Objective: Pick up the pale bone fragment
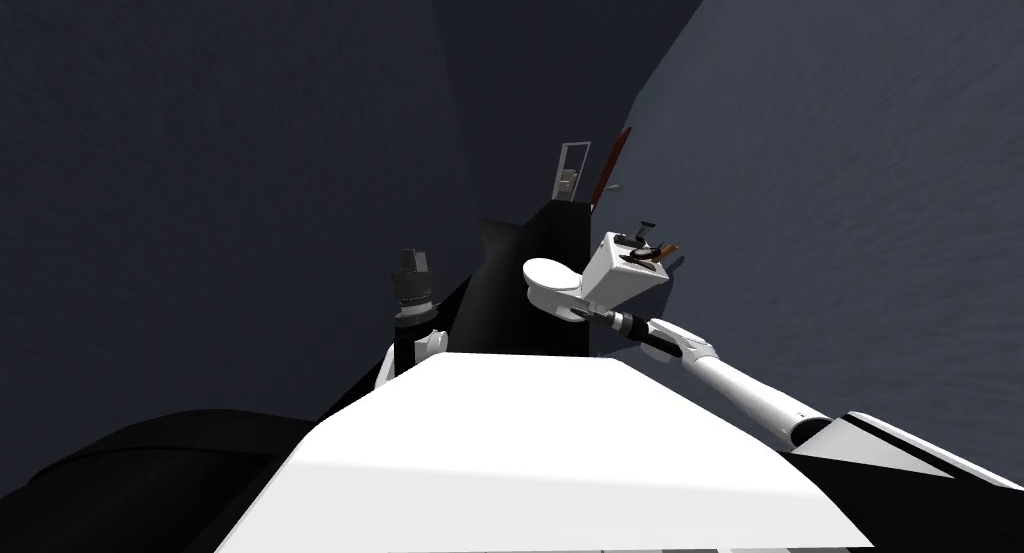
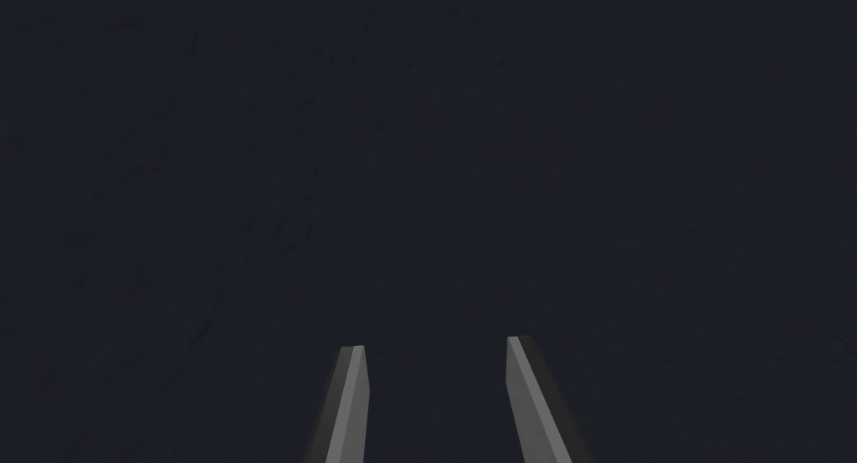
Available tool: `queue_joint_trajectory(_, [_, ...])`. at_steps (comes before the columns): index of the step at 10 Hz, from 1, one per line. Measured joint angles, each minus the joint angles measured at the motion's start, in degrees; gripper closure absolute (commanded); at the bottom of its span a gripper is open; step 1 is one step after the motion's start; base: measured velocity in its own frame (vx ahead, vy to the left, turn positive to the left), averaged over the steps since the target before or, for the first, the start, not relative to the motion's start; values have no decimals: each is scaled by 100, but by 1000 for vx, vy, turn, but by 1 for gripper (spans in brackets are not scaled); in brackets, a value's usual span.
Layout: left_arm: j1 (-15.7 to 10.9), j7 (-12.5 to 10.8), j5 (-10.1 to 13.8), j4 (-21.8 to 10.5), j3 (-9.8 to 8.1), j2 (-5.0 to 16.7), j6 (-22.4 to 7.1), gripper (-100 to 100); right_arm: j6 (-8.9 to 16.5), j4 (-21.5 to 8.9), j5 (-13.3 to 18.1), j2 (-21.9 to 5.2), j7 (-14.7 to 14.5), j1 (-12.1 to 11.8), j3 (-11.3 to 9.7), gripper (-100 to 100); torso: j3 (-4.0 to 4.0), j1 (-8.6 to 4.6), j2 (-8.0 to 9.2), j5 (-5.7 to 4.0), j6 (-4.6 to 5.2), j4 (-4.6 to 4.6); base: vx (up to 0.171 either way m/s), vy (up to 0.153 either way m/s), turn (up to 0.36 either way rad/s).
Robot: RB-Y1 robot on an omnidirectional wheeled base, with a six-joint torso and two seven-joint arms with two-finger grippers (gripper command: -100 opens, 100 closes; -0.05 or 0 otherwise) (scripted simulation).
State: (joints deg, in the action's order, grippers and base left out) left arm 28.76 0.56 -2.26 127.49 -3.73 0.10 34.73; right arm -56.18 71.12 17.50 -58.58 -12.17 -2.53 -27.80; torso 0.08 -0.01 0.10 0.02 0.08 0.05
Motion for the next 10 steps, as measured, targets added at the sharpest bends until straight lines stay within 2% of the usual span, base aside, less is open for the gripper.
queue_joint_trajectory(1, [0, 0, 0, 0, 0, 0, 0, 0, -22, -140, 15, -16, -23, 27, -20, -100, -3, -5, -4, -3, 0, -1, -14, 26, 179])
queue_joint_trajectory(2, [-1, 0, 0, 0, 0, 0, 0, 0, -101, -369, 62, -157, -110, 122, -97, -100, -4, -3, -6, -1, -6, -1, -16, 18, 106])
queue_joint_trajectory(5, [0, 0, 0, 0, 0, 0, 0, 0, -206, -747, 118, -610, -293, 220, -202, -100, -4, -6, -6, -2, -1, -1, -9, 13, 79])
queue_joint_trajectory(6, [0, 0, 0, 0, 0, 0, 0, 0, -210, -856, 133, -626, -316, 241, -222, -100, -5, -9, -7, -4, 0, -2, -2, 16, 153])
queue_joint_trajectory(7, [0, 0, 0, 0, 0, 0, 0, 0, -233, -1018, 176, -798, -351, 346, -294, -100, -6, -7, -10, -2, -6, -2, 2, 7, 103])
queue_joint_trajectory(8, [0, 0, 0, 0, 0, 0, 0, 0, -159, -952, 162, -966, -385, 264, -289, -100, -6, -8, -9, -3, 0, -2, 0, 0, 0])
queue_joint_trajectory(10, [1, 0, 0, 0, -1, 0, 0, 0, -240, -1200, 192, -924, -455, 332, -326, -100, -6, -11, -9, -5, 0, -3, 4, 4, 69])
